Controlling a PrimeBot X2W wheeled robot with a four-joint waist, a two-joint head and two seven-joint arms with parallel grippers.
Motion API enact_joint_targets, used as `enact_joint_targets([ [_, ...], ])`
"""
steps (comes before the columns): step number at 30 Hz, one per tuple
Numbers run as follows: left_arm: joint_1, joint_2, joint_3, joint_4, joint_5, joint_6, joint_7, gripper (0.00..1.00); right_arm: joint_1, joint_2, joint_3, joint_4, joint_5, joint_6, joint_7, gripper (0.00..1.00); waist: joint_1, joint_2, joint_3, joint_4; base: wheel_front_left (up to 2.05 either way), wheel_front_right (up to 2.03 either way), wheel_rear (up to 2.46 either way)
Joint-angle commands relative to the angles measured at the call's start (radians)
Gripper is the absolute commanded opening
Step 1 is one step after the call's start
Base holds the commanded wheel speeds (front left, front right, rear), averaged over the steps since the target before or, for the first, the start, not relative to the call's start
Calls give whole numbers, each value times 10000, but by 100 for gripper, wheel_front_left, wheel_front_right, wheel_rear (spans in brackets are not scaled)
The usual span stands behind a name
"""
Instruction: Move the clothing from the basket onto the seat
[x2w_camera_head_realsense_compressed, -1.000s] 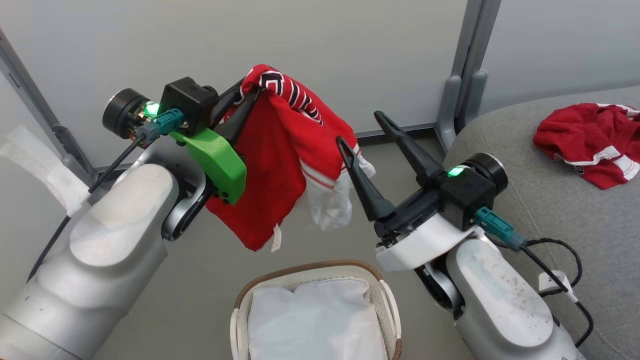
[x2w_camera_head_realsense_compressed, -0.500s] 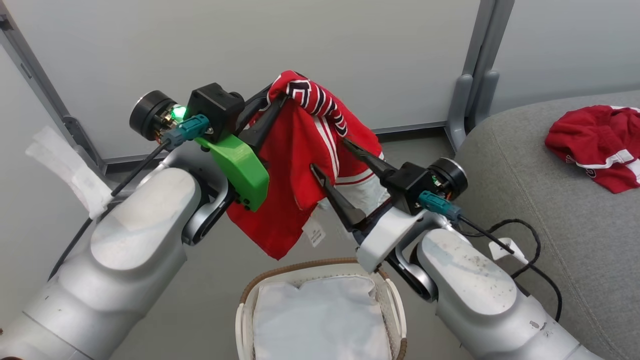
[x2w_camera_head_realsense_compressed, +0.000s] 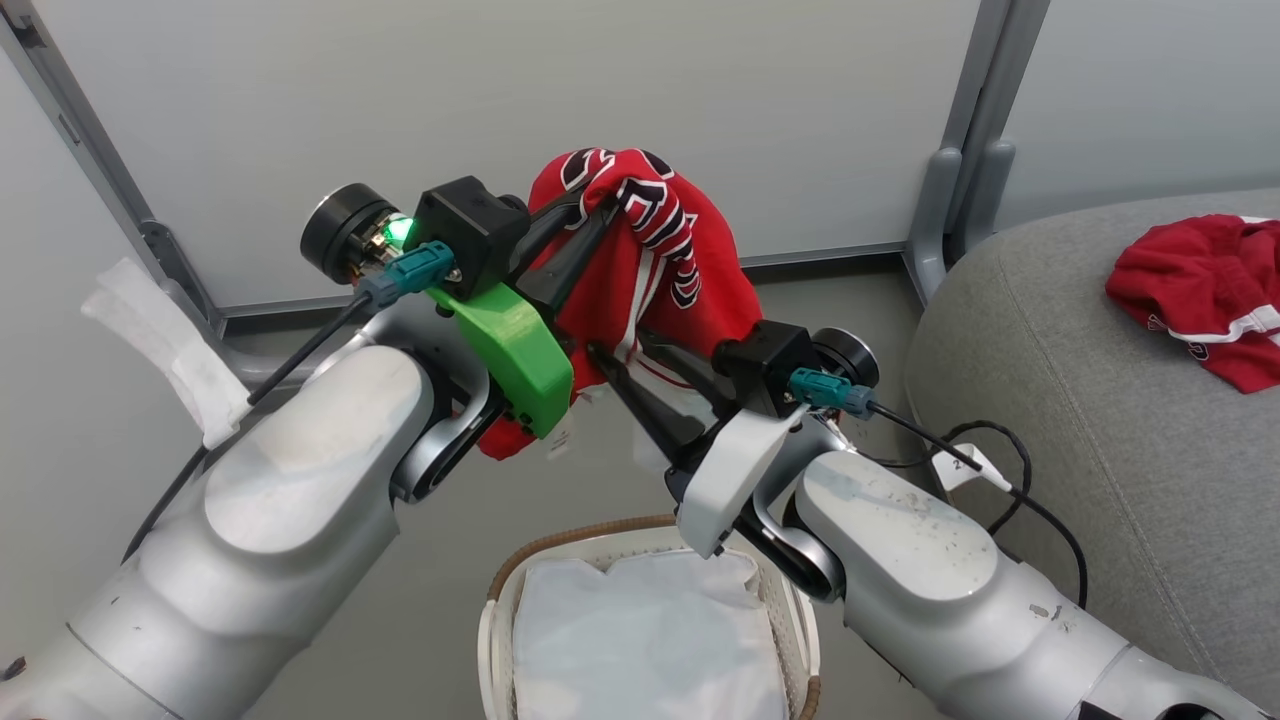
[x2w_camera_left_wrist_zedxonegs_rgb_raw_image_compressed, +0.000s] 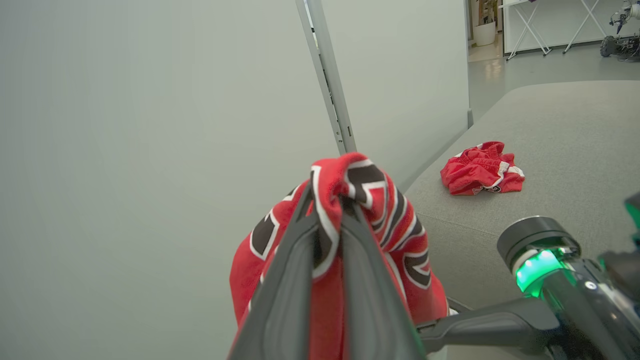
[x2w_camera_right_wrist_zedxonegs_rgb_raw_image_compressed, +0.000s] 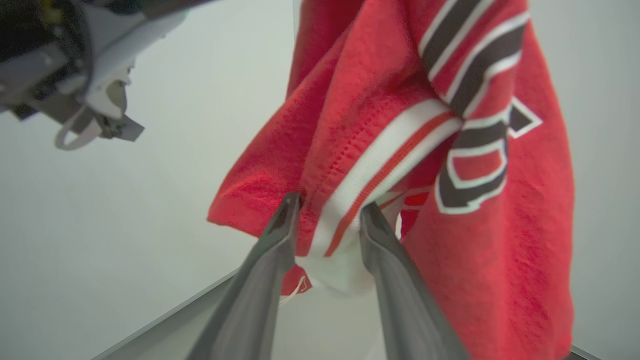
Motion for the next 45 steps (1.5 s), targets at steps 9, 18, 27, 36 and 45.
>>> enact_joint_targets([
  [9, 382, 407, 212, 96, -243, 263, -51, 0, -377, -33, -28, 189, 144, -12, -144, 0, 0, 0, 88, -154, 0, 0, 0],
  [18, 761, 649, 528, 348, -549, 507, -351, 100, -313, -33, -1406, -314, -864, -11, -149, 0, 0, 0, 185, -330, 0, 0, 0],
  [27, 1449, 590, 523, 392, -743, 668, -815, 100, -47, -33, -3097, -590, -2207, -11, -151, 0, 0, 0, 243, -544, 0, 0, 0],
  [36, 2409, 264, 111, 53, -517, 877, -1388, 100, 325, -449, -4361, -891, -3395, -11, -120, 0, 0, 0, 419, -1481, 0, 0, 0],
  [45, 2686, -394, -40, -43, -243, 1068, -1732, 100, 740, -1364, -5353, -2171, -3749, -12, 571, 0, 0, 0, 1131, -2802, 0, 0, 0],
])
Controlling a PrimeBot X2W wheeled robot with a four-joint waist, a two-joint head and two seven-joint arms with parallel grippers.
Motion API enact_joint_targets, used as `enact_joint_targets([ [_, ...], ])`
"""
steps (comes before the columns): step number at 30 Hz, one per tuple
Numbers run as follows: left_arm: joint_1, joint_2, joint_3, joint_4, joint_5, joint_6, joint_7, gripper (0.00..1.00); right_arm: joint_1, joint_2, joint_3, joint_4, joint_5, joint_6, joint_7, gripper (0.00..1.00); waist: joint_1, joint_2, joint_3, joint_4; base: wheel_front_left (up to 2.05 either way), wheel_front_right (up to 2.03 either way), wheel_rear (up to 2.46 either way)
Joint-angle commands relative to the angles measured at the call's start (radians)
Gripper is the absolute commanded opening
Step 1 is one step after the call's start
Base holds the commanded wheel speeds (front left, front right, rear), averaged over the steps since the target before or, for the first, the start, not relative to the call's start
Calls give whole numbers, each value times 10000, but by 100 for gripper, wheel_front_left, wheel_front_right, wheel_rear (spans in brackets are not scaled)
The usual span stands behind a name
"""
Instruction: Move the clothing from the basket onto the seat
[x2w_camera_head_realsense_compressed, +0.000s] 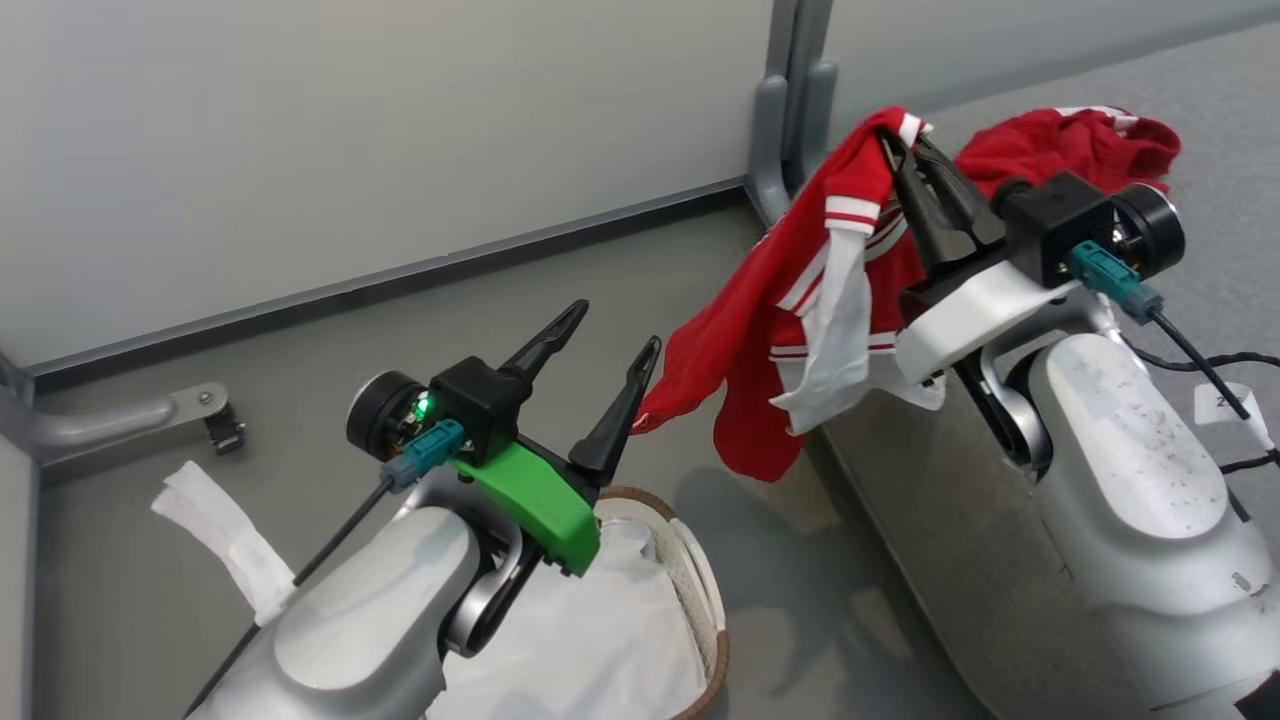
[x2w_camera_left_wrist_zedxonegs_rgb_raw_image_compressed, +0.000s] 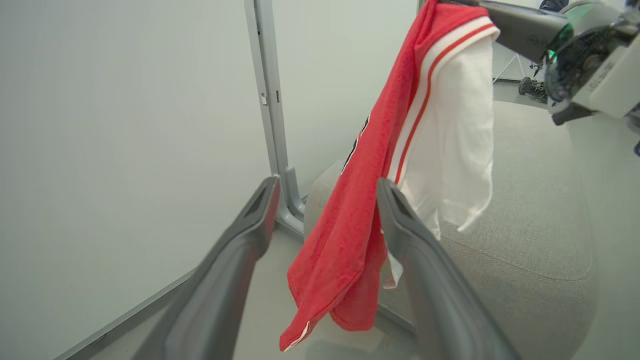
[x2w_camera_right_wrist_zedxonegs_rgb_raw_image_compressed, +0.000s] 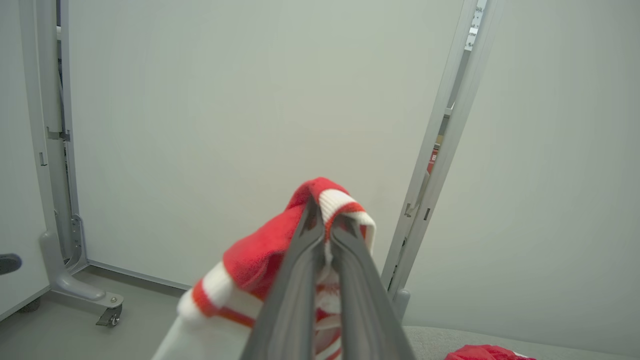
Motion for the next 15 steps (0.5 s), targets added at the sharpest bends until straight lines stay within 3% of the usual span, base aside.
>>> enact_joint_targets([
  [1, 108, -78, 3, 21, 118, 49, -68, 100, 142, -101, -133, -229, -64, -12, 83, 0, 0, 0, 576, -778, 0, 0, 0],
  [9, -300, -374, -146, 160, 448, -89, -135, 100, 668, -374, -774, -1311, -184, -12, 424, 0, 0, 0, 1269, -1741, 0, 0, 0],
  [15, -490, -438, -238, 257, 626, -140, -147, 100, 1055, -421, -1061, -1799, -225, -11, 553, 0, 0, 0, 1656, -2090, 0, 0, 0],
])
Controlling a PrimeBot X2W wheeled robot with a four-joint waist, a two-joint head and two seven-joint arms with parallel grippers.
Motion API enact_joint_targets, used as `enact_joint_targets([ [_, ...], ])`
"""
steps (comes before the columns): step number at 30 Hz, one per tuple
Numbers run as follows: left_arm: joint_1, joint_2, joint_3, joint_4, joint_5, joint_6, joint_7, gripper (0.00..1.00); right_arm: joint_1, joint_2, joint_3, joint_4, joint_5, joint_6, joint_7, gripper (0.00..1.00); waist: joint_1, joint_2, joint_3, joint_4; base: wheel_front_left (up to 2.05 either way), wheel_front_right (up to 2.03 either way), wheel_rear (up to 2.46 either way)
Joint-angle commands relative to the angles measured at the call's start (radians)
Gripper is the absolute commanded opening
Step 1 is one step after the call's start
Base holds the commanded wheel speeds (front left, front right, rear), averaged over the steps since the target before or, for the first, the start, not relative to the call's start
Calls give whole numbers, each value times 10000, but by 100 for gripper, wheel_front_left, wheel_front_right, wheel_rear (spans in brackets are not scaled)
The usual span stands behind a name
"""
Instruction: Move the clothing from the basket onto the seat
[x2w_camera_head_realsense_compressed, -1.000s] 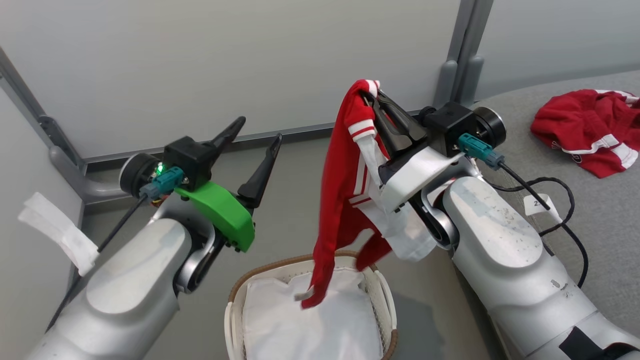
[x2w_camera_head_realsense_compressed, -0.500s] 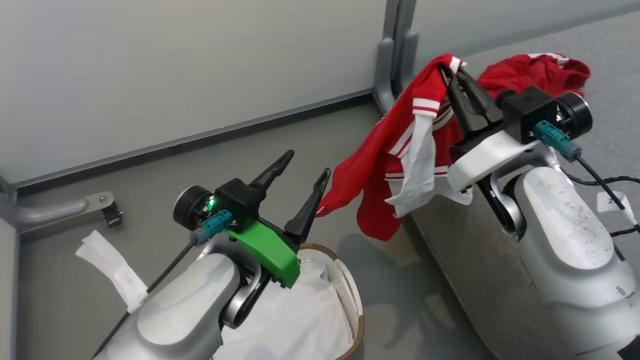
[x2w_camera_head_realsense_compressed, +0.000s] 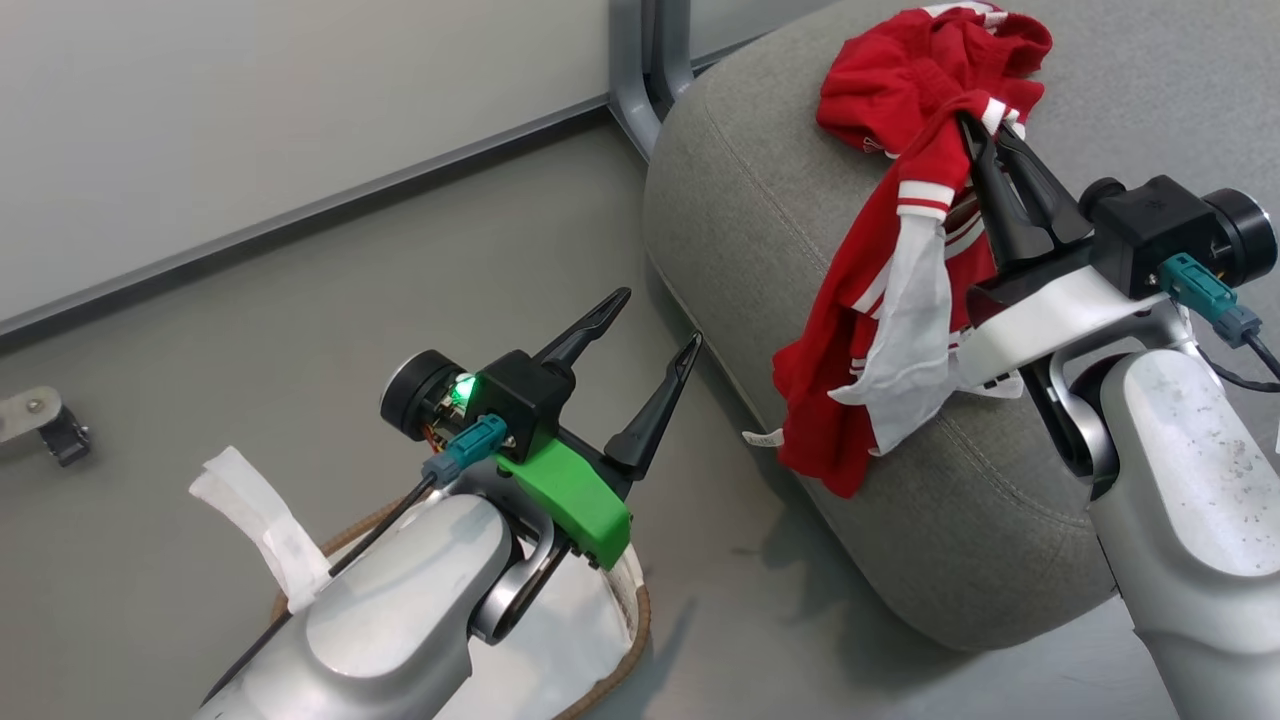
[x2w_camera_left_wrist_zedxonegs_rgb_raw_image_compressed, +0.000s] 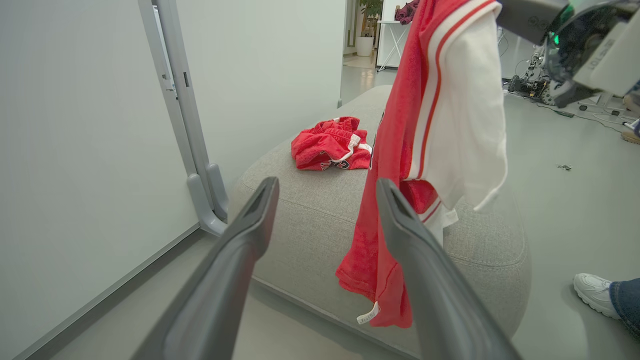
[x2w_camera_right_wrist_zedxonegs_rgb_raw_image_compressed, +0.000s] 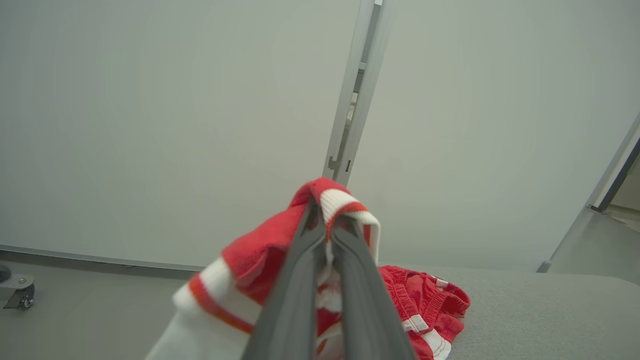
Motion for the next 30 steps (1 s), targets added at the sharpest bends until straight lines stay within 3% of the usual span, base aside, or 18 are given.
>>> enact_joint_targets([
  [1, -158, 24, -12, 45, 129, -13, -34, 100, 174, 10, -30, -92, -13, -11, 31, 0, 0, -1, 477, -422, 0, 0, 0],
  [10, -71, -205, -308, -31, 242, -129, -58, 100, -663, -407, 72, 383, 126, -11, 80, 0, 0, -1, 817, -62, 0, 0, 0],
  [23, -167, -102, -681, -884, 686, 15, 84, 100, -5659, -2597, -317, 1838, 596, -12, 1310, 0, 0, -1, 1808, 1152, 0, 0, 0],
  [30, -596, 132, -836, -1921, 1106, 248, 462, 100, -7661, -3582, -1368, 2892, 71, -12, 1816, 0, 0, -1, 2796, 1741, 0, 0, 0],
])
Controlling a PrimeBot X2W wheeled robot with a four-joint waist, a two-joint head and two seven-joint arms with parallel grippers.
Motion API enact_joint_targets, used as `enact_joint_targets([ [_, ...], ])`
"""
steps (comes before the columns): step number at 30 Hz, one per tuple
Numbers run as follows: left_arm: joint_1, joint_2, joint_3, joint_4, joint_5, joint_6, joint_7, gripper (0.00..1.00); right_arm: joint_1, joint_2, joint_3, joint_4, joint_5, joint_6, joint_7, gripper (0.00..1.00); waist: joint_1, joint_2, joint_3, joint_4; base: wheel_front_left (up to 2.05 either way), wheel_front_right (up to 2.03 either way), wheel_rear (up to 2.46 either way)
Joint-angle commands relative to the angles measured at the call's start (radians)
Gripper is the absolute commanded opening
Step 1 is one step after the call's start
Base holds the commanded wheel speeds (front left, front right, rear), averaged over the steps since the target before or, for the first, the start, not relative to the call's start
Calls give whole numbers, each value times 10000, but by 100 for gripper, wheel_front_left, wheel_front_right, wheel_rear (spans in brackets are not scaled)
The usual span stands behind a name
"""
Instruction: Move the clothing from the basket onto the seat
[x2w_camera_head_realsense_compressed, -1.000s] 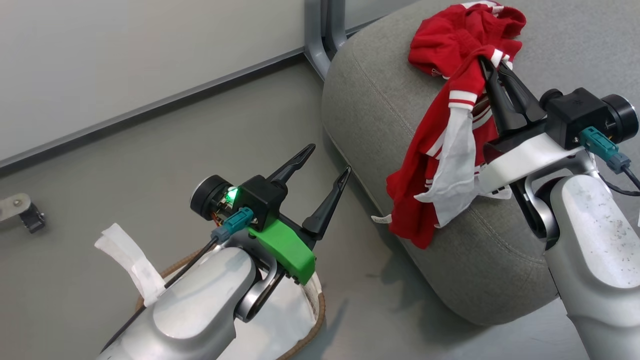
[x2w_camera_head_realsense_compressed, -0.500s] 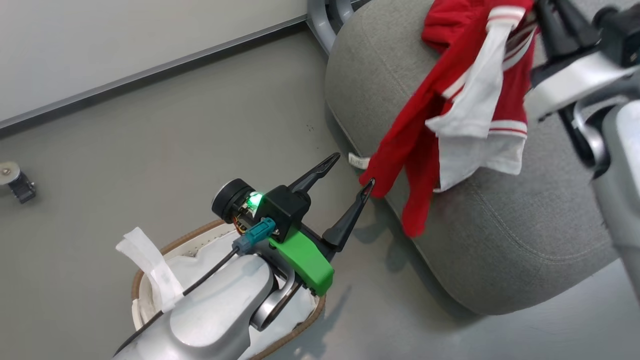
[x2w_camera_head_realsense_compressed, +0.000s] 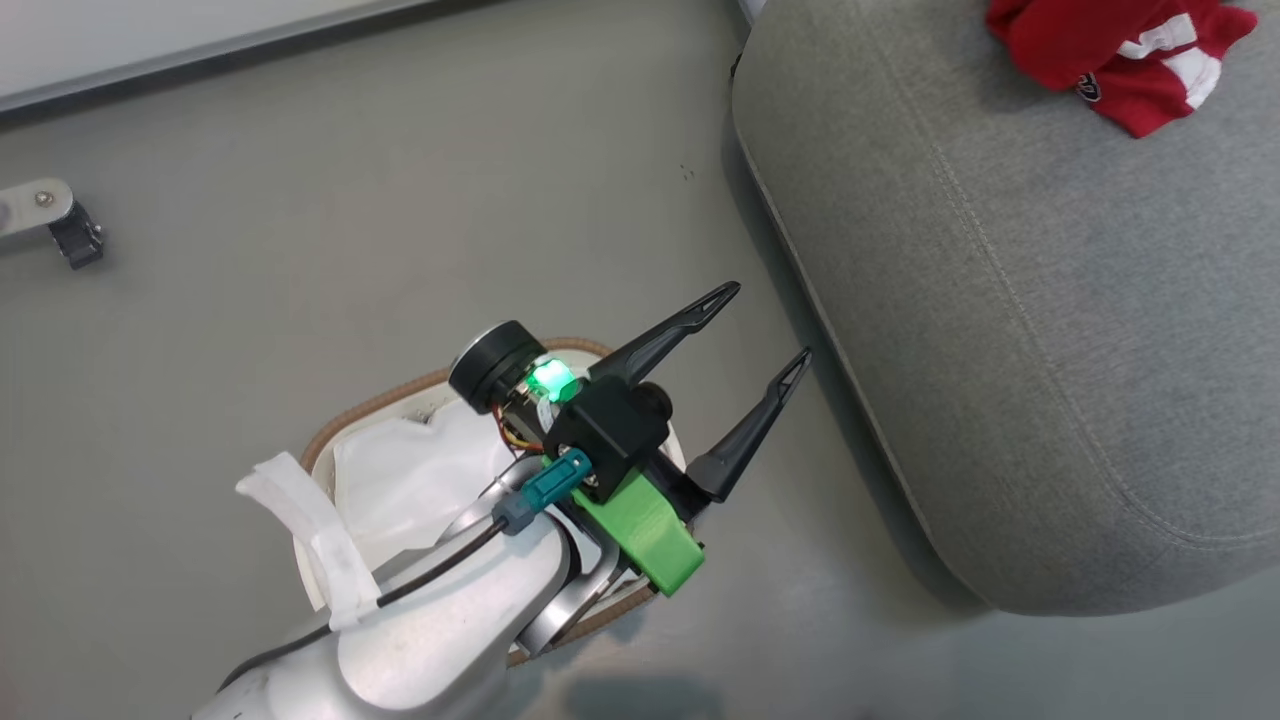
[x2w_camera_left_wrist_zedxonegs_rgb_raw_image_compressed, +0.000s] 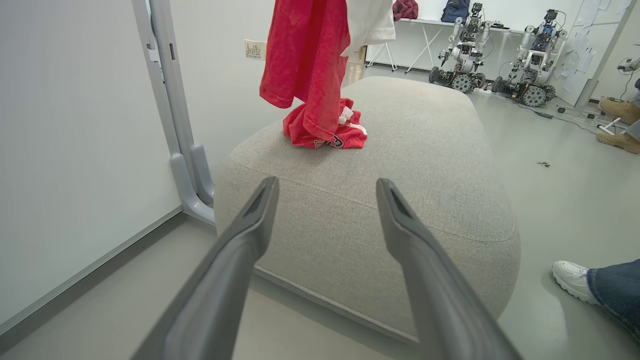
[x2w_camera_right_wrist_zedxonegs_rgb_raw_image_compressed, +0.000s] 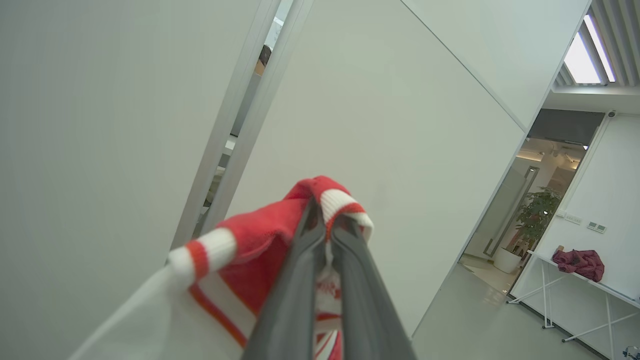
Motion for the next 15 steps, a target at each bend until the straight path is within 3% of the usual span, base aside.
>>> enact_joint_targets([
  [1, -221, 136, -13, -183, 132, 86, 71, 100, -149, -117, -222, 287, -225, -14, 50, 0, -1, 0, 827, 604, 0, 0, 0],
  [6, -457, 251, -60, -593, 355, 199, 267, 100, -34, -520, -1284, 1396, -707, -14, -92, 0, -1, 0, 1479, 949, 0, 0, 0],
  [15, -781, 691, 1, -955, 527, 351, 662, 100, 1111, 436, -3095, 3610, -1595, -14, -1525, 0, -1, 0, 2561, 1093, 0, 0, 0],
])
